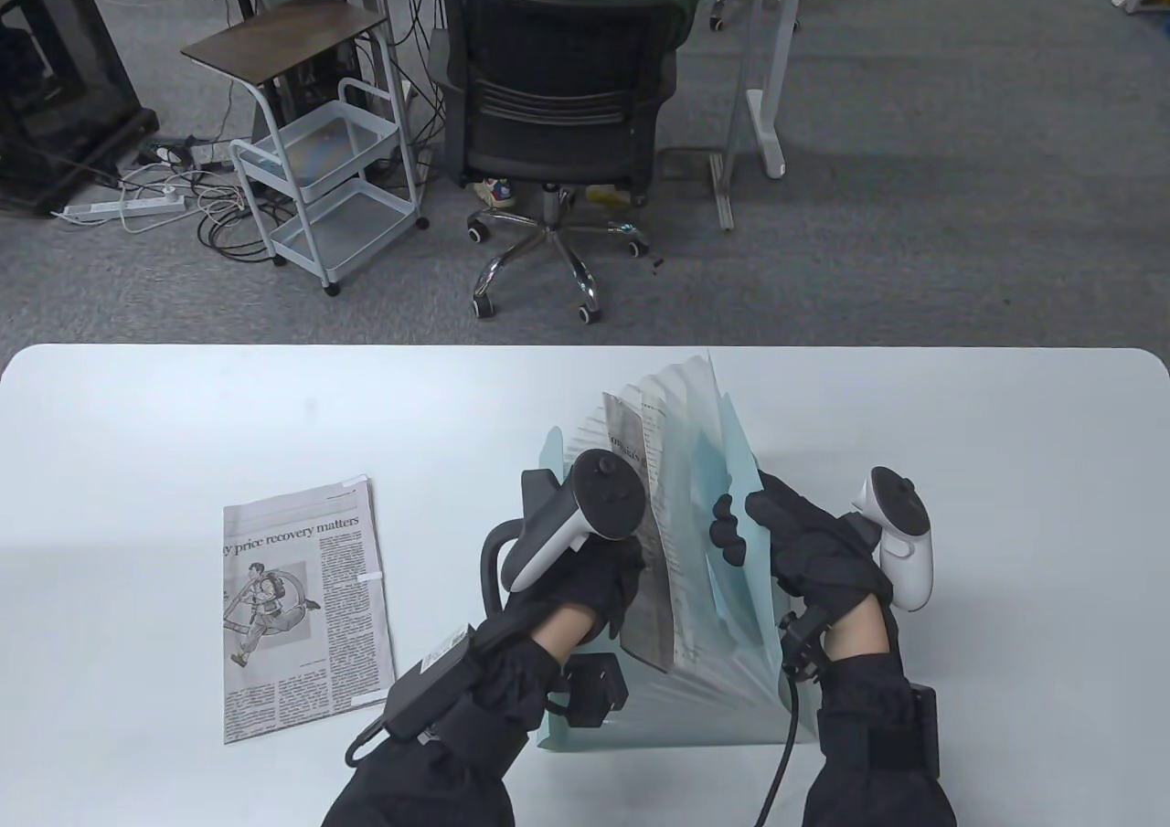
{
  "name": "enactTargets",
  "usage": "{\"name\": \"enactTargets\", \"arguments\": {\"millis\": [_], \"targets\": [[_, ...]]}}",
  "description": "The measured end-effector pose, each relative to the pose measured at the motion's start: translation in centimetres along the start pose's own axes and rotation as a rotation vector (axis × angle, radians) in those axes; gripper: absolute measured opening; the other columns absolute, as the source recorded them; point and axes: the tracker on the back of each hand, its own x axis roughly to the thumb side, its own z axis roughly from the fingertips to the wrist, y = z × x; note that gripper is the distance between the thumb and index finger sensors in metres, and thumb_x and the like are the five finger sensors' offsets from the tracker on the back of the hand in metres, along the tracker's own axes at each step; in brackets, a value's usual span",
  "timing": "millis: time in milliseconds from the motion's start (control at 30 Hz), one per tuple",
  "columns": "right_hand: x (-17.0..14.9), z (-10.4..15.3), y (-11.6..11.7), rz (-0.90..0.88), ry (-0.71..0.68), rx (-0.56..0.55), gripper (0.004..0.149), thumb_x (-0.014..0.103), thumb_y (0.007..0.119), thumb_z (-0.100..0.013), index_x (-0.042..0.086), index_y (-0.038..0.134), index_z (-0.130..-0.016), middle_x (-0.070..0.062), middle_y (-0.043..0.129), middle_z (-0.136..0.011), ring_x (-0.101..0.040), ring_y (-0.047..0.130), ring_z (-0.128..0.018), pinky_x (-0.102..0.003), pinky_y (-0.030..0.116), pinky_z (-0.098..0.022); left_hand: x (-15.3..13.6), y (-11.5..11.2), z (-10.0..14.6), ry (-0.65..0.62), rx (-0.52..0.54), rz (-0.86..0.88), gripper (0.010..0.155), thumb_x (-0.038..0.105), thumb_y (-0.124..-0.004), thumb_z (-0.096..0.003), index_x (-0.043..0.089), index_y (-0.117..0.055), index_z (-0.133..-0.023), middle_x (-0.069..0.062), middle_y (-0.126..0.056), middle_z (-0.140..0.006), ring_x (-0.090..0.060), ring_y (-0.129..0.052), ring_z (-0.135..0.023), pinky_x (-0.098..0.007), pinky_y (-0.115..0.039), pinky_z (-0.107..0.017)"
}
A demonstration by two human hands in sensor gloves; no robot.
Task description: Sort materials into accordion folder compartments
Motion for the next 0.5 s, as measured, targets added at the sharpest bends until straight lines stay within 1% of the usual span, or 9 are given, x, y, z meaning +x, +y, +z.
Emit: {"name": "enactTargets", "arguments": {"millis": [500], "targets": [[-0.05, -0.04, -0.02, -0.006, 0.002, 0.004, 0.064, 0.019, 0.047, -0.066, -0.015, 0.017, -0.11, -0.044, 0.04, -0.107, -0.052, 0.073, -0.081, -0.058, 0.066, -0.059, 0.09, -0.82, -0.53, 0.001, -0.038, 0.001, 0.057, 0.018, -0.07, -0.0692, -0.016, -0.055, -0.112, -0.024, -0.096, -0.087, -0.02, -0.114, -0.055, -0.034, -0.097, -0.044]]}}
